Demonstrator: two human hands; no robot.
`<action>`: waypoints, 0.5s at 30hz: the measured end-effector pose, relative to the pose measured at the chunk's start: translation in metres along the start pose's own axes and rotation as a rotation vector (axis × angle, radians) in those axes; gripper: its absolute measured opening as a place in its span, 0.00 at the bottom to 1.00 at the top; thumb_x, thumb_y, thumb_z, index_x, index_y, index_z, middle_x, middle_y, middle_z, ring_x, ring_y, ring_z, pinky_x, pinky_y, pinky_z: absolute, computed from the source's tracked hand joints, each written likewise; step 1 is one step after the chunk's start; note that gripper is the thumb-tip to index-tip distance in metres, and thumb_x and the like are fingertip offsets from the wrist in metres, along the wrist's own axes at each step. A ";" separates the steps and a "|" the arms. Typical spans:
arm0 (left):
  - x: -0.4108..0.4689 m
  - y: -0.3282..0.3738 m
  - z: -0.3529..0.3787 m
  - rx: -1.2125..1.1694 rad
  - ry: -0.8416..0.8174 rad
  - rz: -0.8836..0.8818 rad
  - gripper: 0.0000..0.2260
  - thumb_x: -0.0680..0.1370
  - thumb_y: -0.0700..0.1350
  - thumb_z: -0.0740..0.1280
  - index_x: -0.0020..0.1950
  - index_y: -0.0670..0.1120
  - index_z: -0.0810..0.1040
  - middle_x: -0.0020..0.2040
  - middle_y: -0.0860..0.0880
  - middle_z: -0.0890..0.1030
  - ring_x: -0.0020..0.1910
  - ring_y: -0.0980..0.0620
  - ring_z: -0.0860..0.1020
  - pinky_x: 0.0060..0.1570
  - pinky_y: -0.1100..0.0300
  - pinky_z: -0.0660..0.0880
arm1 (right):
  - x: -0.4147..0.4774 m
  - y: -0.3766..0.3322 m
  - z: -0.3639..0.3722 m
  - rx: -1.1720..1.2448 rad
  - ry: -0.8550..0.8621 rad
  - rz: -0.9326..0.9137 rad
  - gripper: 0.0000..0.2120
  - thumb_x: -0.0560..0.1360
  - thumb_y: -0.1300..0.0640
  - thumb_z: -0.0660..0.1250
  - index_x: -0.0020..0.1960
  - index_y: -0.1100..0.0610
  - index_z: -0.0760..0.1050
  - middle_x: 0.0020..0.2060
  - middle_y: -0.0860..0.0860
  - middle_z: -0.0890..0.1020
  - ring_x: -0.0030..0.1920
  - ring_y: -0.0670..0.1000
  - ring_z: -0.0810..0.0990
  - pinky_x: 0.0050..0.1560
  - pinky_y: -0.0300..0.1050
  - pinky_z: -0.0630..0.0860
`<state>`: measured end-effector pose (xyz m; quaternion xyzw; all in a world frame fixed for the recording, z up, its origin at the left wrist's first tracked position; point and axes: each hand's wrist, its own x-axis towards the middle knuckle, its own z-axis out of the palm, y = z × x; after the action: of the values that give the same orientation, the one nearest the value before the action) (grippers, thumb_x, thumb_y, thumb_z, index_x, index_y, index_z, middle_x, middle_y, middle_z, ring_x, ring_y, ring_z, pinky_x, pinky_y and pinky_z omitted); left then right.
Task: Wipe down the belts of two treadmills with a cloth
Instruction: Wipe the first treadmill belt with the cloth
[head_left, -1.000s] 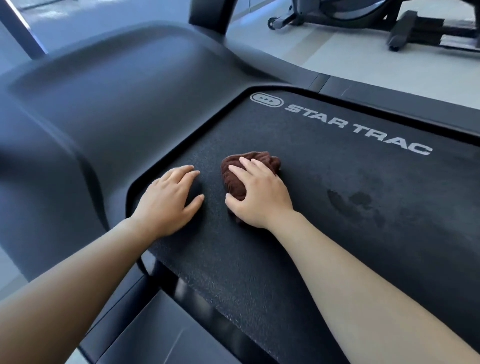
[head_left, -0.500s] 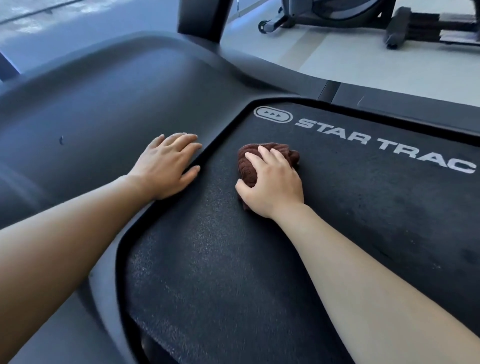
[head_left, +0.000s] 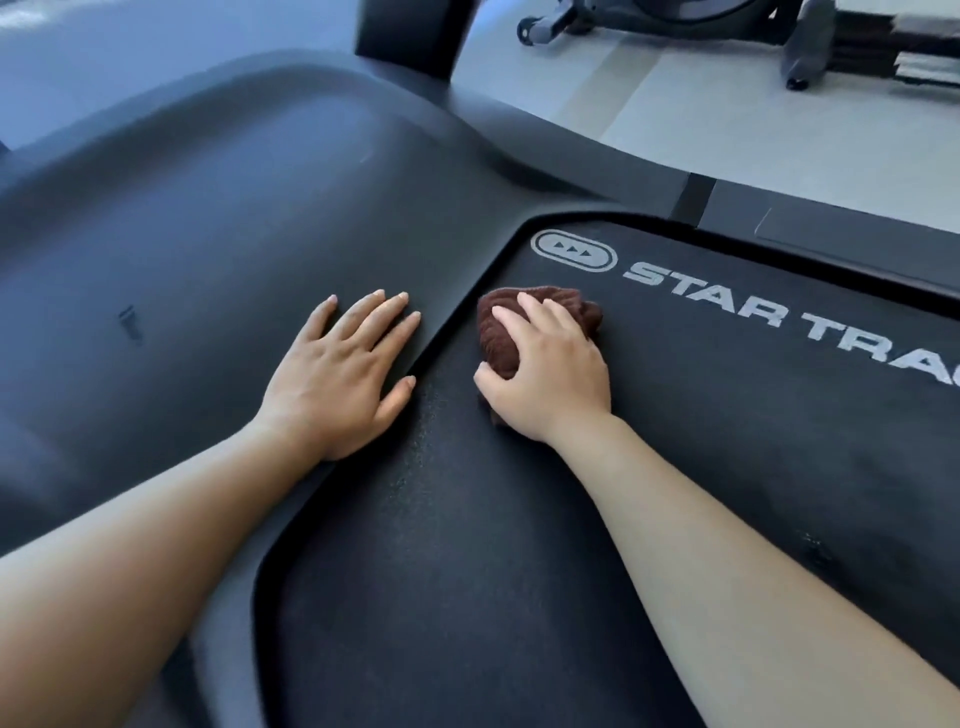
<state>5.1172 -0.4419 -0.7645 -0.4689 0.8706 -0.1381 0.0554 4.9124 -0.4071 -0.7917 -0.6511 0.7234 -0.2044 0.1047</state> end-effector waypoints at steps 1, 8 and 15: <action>0.000 0.000 0.000 -0.002 -0.001 -0.003 0.30 0.76 0.60 0.45 0.76 0.48 0.58 0.76 0.48 0.59 0.75 0.49 0.55 0.73 0.47 0.49 | 0.005 -0.003 0.000 -0.014 -0.009 0.013 0.30 0.71 0.41 0.62 0.72 0.45 0.64 0.75 0.47 0.60 0.75 0.50 0.54 0.70 0.53 0.57; 0.000 -0.003 0.000 -0.018 0.013 -0.026 0.28 0.77 0.59 0.46 0.75 0.50 0.60 0.76 0.50 0.60 0.75 0.50 0.57 0.73 0.48 0.50 | -0.041 -0.007 0.004 -0.027 0.070 -0.028 0.31 0.69 0.40 0.60 0.70 0.47 0.67 0.73 0.49 0.64 0.73 0.51 0.58 0.67 0.56 0.62; 0.000 -0.001 -0.001 -0.062 0.055 -0.045 0.26 0.77 0.56 0.47 0.73 0.51 0.65 0.74 0.49 0.63 0.73 0.49 0.61 0.72 0.47 0.53 | 0.013 -0.006 0.008 -0.034 0.029 0.030 0.31 0.70 0.40 0.62 0.72 0.47 0.65 0.75 0.49 0.61 0.74 0.53 0.55 0.69 0.57 0.59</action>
<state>5.1179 -0.4421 -0.7629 -0.4859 0.8649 -0.1252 0.0138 4.9191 -0.4215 -0.7948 -0.6390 0.7378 -0.1997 0.0862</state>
